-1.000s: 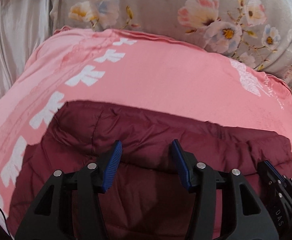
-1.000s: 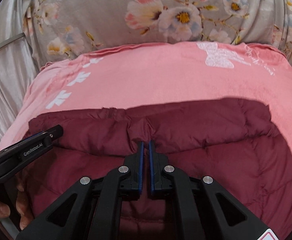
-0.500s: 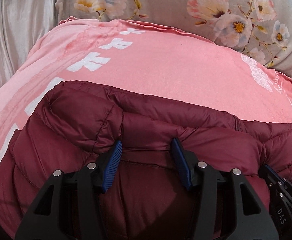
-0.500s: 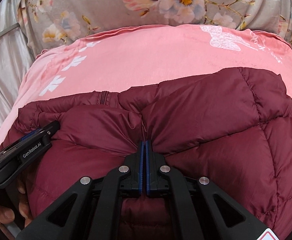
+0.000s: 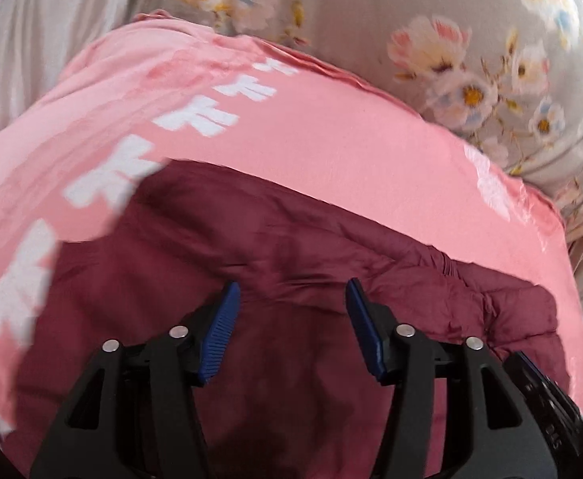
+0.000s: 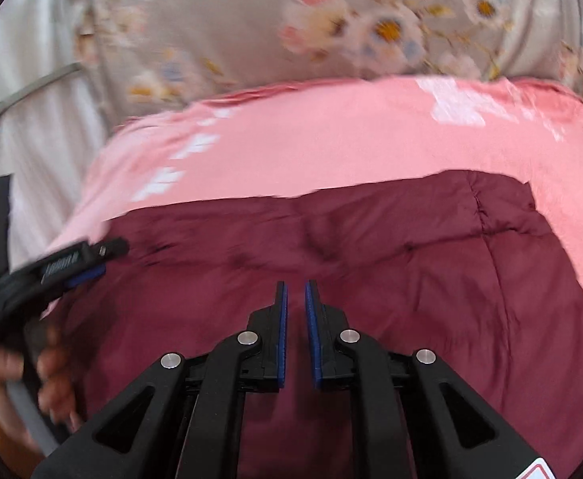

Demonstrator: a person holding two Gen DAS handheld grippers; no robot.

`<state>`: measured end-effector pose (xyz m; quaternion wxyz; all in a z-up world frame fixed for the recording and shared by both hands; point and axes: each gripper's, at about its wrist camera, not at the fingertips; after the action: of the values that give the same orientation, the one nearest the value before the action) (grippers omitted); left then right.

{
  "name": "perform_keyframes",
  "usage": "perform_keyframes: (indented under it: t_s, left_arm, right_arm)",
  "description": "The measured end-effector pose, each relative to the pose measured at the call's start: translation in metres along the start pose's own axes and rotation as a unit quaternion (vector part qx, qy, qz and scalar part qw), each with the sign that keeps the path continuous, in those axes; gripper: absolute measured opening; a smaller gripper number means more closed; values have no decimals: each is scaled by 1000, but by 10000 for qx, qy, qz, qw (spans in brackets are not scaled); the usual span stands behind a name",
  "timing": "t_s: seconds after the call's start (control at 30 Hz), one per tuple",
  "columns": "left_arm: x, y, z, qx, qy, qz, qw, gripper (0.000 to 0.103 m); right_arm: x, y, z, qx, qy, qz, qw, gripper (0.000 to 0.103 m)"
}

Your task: Fold large clothes

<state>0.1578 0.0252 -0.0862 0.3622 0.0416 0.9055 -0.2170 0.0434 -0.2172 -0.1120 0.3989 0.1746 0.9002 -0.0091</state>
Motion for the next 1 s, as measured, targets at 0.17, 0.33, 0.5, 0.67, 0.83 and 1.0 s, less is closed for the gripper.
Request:
perform_keyframes:
  t_s: [0.17, 0.33, 0.5, 0.67, 0.83, 1.0]
  left_arm:
    - [1, 62, -59, -46, 64, -550, 9985, 76]
    - [24, 105, -68, 73, 355, -1062, 9937, 76]
    - [48, 119, -63, 272, 557, -1215, 9907, 79]
    - [54, 119, -60, 374, 497, -1157, 9913, 86]
    - [53, 110, -55, 496, 540, -1043, 9918, 84]
    - [50, 96, -55, 718, 637, -998, 9904, 57]
  right_arm:
    - [41, 32, -45, -481, 129, -205, 9985, 12]
    - [75, 46, -47, -369, 326, -203, 9986, 10]
    - [86, 53, -41, -116, 318, -374, 9987, 10]
    - [96, 54, -33, 9, 361, -520, 9980, 10]
    - [99, 55, -27, 51, 370, -635, 9973, 9]
    - [100, 54, -28, 52, 327, -649, 9973, 9]
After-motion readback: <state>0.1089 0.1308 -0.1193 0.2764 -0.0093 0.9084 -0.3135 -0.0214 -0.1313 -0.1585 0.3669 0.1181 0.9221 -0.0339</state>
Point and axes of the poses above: each gripper's, at about its wrist camera, not at the fingertips, and z roughly the way its jaws point, y to its left, x to its underside, and after that the axes turned 9 degrees about x, right-handed
